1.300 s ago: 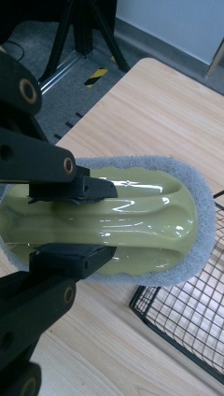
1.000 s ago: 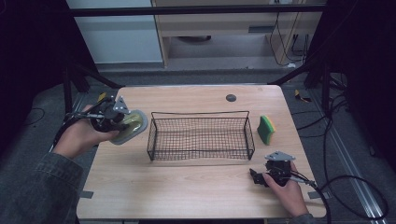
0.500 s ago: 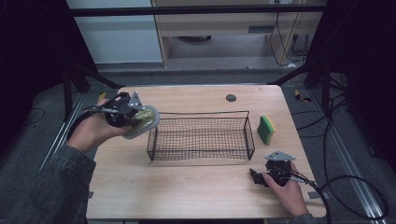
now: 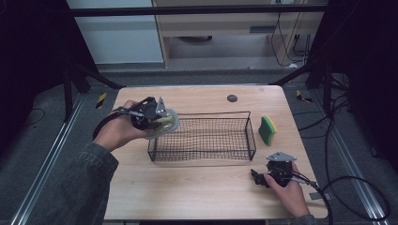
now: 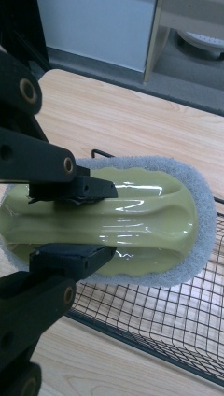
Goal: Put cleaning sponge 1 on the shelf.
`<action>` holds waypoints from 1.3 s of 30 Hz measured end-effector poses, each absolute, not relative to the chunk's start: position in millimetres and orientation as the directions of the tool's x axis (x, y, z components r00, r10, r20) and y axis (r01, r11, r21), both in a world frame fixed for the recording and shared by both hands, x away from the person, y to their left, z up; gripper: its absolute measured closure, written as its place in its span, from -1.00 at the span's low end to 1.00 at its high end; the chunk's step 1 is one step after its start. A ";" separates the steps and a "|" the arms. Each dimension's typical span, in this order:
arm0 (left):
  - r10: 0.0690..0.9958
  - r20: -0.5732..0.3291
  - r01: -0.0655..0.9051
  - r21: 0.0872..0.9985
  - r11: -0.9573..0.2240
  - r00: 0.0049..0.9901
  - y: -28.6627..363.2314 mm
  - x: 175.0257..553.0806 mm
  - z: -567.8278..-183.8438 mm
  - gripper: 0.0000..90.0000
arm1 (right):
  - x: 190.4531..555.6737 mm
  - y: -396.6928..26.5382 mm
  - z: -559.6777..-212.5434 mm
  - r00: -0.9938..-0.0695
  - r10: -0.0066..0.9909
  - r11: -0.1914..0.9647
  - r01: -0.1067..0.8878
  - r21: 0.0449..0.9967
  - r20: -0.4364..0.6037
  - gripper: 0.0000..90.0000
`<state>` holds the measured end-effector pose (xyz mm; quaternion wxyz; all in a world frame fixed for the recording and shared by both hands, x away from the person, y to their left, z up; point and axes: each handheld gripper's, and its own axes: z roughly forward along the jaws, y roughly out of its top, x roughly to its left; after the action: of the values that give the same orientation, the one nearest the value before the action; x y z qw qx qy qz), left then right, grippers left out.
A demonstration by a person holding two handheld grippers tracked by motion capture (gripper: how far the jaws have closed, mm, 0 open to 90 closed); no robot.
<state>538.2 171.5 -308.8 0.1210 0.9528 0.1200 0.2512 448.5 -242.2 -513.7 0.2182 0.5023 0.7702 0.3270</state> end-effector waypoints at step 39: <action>0.230 0.416 0.113 0.287 -0.951 0.880 142.4 548.0 -344.8 0.57 | 448.6 -242.1 -513.5 -0.402 0.916 0.280 0.633 0.722 -0.003 -0.99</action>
<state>548.0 142.4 -344.8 0.1280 0.9611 0.0891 0.2281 448.6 -242.1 -513.5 0.2158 0.5026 0.7704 0.3276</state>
